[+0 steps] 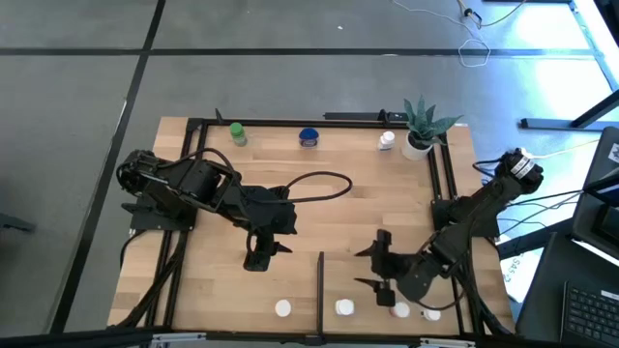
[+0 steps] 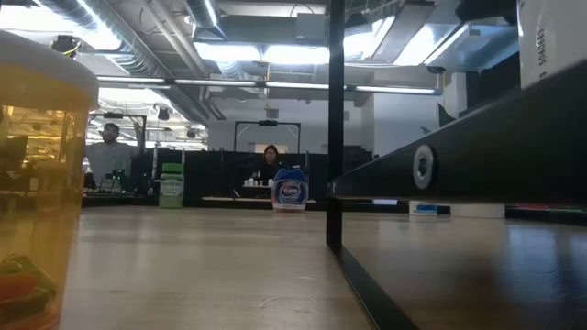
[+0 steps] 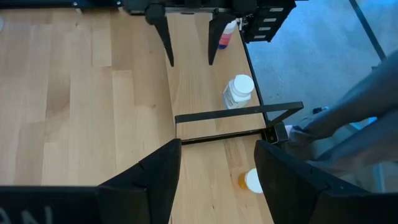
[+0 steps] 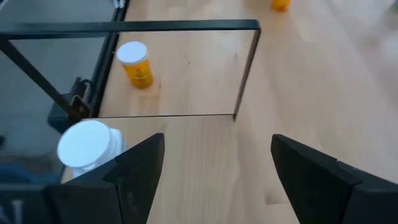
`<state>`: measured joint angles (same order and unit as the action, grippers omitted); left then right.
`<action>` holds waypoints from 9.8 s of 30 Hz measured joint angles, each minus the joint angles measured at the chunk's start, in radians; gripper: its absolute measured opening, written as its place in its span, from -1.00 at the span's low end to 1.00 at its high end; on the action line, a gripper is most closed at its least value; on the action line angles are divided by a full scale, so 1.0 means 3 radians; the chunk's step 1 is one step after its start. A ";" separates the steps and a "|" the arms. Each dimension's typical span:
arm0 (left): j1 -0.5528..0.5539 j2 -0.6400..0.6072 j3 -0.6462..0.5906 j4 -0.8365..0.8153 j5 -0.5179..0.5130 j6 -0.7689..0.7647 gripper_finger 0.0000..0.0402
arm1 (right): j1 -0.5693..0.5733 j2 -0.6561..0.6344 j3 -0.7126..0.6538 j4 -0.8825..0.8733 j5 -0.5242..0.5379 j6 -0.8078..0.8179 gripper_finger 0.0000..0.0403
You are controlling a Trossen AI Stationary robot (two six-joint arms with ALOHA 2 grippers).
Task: Pick and place medicine bottles onto shelf by color
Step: Put the blue pill bottle onto the shelf
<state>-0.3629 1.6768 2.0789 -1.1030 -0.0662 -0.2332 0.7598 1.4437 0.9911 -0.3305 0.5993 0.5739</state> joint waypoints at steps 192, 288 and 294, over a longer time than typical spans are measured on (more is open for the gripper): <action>0.3586 0.0635 -0.3276 0.3860 0.0236 0.0957 -0.02 | -0.3986 0.1150 0.1560 -0.0607 -0.1999 -0.2614 0.40; 0.3265 0.0780 -0.3279 0.4631 0.0504 0.1424 -0.02 | -0.4090 0.1150 0.1560 -0.0599 -0.2222 -0.2438 0.40; 0.3373 0.0622 -0.3280 0.4237 0.0456 0.1422 -0.02 | -0.4241 0.1150 0.1560 -0.0663 -0.2363 -0.2880 0.40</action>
<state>0.6491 1.8633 1.0949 0.1681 0.0707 0.1932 -0.5125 1.7885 1.4590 -0.5292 -0.1096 -0.2902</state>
